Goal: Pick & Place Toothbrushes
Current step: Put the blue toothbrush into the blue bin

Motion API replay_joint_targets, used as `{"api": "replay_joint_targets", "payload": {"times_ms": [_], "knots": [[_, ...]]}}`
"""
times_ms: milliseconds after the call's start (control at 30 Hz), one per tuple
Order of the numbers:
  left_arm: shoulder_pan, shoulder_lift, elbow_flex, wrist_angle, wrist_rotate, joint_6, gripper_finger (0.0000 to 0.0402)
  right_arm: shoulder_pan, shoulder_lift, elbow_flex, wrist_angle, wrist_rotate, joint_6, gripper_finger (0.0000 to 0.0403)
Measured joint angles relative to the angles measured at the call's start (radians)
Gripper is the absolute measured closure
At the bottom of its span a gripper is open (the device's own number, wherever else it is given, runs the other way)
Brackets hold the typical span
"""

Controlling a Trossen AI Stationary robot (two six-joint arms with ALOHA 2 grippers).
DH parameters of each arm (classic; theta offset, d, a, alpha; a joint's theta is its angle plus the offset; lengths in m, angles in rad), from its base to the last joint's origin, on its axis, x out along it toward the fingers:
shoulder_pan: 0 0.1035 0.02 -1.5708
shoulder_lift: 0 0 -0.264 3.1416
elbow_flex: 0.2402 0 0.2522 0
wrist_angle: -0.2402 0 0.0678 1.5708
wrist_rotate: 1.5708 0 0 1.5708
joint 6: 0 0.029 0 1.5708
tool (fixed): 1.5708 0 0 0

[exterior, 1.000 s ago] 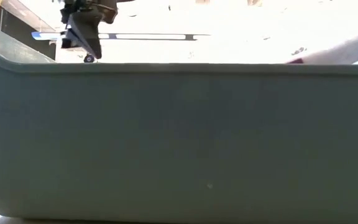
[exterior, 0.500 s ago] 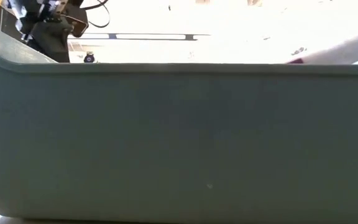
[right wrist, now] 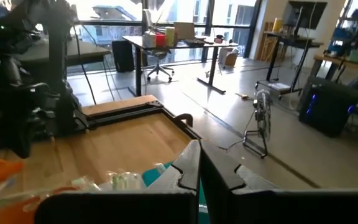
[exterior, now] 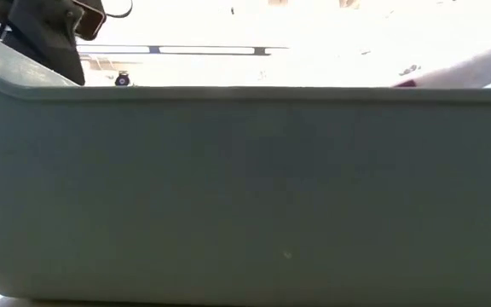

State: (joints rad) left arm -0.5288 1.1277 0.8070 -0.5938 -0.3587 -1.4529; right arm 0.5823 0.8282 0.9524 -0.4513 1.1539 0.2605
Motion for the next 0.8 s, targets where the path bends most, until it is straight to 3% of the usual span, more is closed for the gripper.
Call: {"api": "replay_joint_targets", "payload": {"times_ms": [433,800], "knots": [[-0.127,0.22,0.011,0.026,0.092,-0.304,0.0401,0.0,-0.006,0.0,0.0,-0.001,-0.06,0.0401],[-0.126,0.254,0.012,0.043,0.11,-0.311,0.0401,0.0,-0.006,0.0,0.004,-0.004,-0.057,0.0401]]}}
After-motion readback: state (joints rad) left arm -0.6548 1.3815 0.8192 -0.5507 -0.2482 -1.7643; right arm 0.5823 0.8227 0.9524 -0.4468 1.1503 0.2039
